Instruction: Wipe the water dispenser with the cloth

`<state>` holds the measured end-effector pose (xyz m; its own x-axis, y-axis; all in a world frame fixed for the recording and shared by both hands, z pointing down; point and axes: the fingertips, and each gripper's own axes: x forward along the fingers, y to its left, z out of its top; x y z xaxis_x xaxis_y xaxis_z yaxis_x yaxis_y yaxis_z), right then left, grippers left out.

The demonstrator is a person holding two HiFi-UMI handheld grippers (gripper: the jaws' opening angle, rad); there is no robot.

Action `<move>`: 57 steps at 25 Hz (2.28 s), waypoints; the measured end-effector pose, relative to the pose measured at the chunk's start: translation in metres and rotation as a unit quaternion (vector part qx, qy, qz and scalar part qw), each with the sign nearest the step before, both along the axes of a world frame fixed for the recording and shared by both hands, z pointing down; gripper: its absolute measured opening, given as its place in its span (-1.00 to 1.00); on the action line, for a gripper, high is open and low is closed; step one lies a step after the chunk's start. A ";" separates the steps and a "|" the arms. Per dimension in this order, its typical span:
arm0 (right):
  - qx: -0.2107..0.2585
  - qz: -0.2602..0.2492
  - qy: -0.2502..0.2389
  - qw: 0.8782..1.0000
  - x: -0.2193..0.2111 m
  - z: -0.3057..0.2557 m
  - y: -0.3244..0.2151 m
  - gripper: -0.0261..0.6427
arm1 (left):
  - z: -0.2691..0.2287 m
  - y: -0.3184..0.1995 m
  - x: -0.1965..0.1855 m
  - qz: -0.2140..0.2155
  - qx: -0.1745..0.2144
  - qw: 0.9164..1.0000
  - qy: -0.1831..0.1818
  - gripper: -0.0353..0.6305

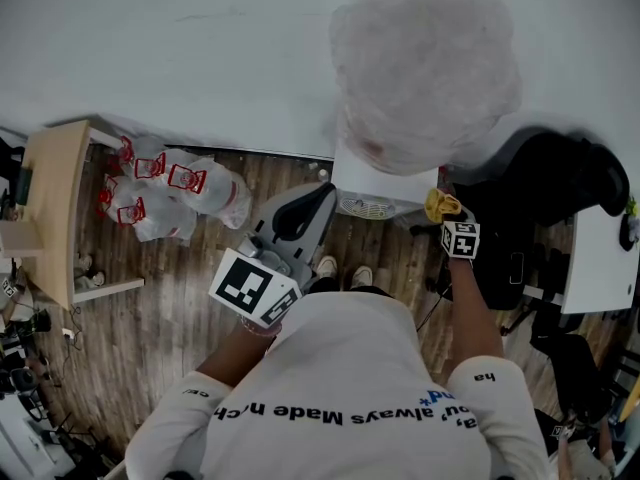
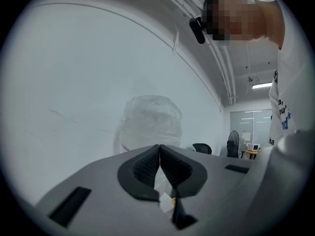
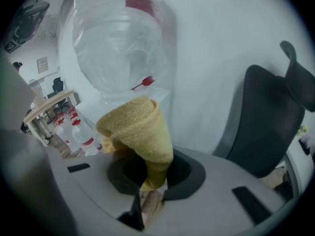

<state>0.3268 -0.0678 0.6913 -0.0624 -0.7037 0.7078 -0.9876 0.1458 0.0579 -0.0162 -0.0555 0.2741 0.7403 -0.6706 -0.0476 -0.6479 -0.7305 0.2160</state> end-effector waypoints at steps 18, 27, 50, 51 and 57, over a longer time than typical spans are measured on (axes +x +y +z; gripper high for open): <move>0.136 -0.139 0.006 0.981 -0.131 -0.102 0.004 -0.73 | 0.007 -0.005 -0.011 -0.016 -0.013 1.000 -0.002 -0.83; 0.150 -0.279 0.024 0.948 -0.254 -0.100 -0.007 -0.73 | 0.011 -0.003 -0.033 -0.039 -0.019 0.999 -0.004 -0.83; 0.134 -0.455 0.233 0.849 -0.358 -0.015 -0.028 -0.74 | 0.022 -0.004 -0.086 -0.081 -0.032 0.996 -0.009 -0.83; 0.130 -0.450 0.235 0.852 -0.354 -0.013 -0.030 -0.74 | 0.022 -0.005 -0.086 -0.081 -0.031 0.996 -0.009 -0.83; 0.128 -0.454 0.259 0.843 -0.341 -0.007 -0.031 -0.74 | 0.021 -0.010 -0.081 -0.073 -0.029 0.997 -0.008 -0.83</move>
